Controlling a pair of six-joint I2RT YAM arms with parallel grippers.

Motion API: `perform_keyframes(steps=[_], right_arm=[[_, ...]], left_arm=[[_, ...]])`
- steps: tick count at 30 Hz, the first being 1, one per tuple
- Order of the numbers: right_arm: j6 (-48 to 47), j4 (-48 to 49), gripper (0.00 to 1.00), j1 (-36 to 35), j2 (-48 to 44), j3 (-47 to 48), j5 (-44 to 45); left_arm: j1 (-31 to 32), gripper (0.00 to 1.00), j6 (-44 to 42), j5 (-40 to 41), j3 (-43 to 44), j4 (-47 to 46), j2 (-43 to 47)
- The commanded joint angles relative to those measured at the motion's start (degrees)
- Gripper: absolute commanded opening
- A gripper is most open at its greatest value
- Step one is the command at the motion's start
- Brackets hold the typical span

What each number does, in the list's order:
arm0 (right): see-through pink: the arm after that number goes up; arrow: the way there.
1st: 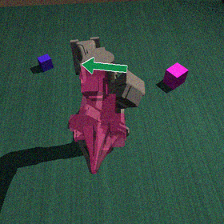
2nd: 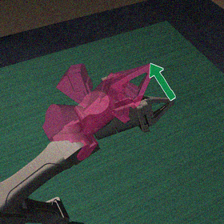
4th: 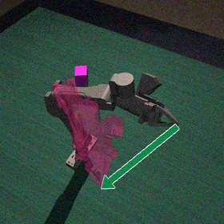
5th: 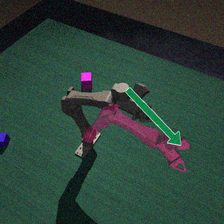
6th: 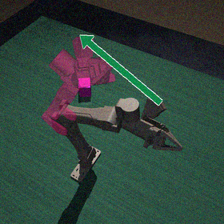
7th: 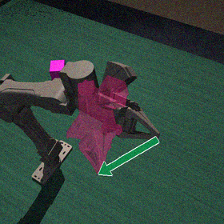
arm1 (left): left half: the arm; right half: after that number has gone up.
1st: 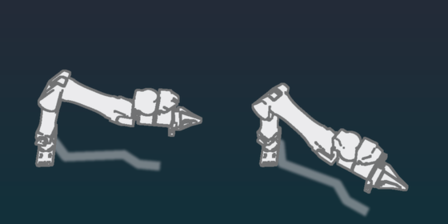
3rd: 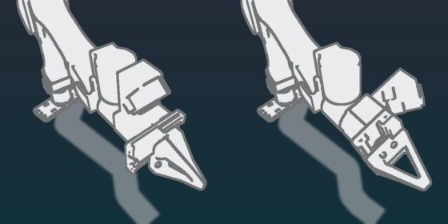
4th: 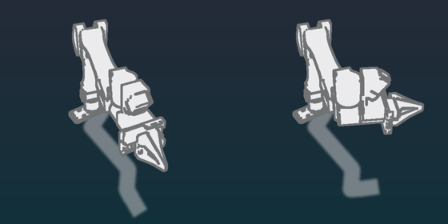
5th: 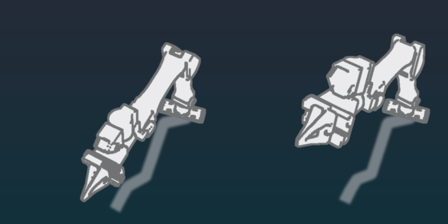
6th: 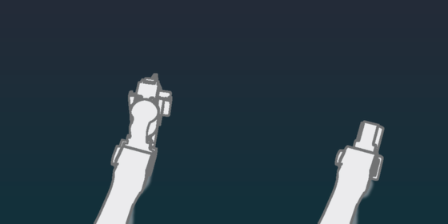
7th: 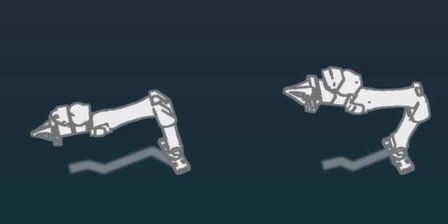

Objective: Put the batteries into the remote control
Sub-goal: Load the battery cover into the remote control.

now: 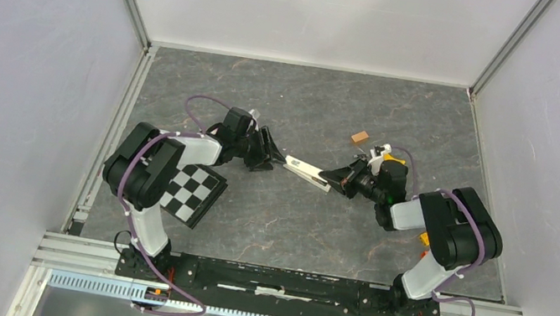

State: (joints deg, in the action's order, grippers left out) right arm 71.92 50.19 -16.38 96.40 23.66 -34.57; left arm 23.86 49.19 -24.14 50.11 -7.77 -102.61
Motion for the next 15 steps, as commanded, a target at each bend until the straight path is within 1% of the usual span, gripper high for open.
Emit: perform_keyframes(steps=[1,7,15], right_arm=[[-0.2,3.0,0.00,0.3,0.7,0.6,0.7],[0.0,3.0,0.00,0.3,1.6,-0.3,2.2],[-2.4,-1.4,0.00,1.0,0.8,-0.6,3.9]], left_arm=[[0.1,0.59,-2.0,0.1,2.1,-0.4,-0.4],[0.1,0.59,-2.2,0.3,2.3,0.0,-0.2],[0.1,0.59,-2.0,0.3,3.0,1.1,-0.4]])
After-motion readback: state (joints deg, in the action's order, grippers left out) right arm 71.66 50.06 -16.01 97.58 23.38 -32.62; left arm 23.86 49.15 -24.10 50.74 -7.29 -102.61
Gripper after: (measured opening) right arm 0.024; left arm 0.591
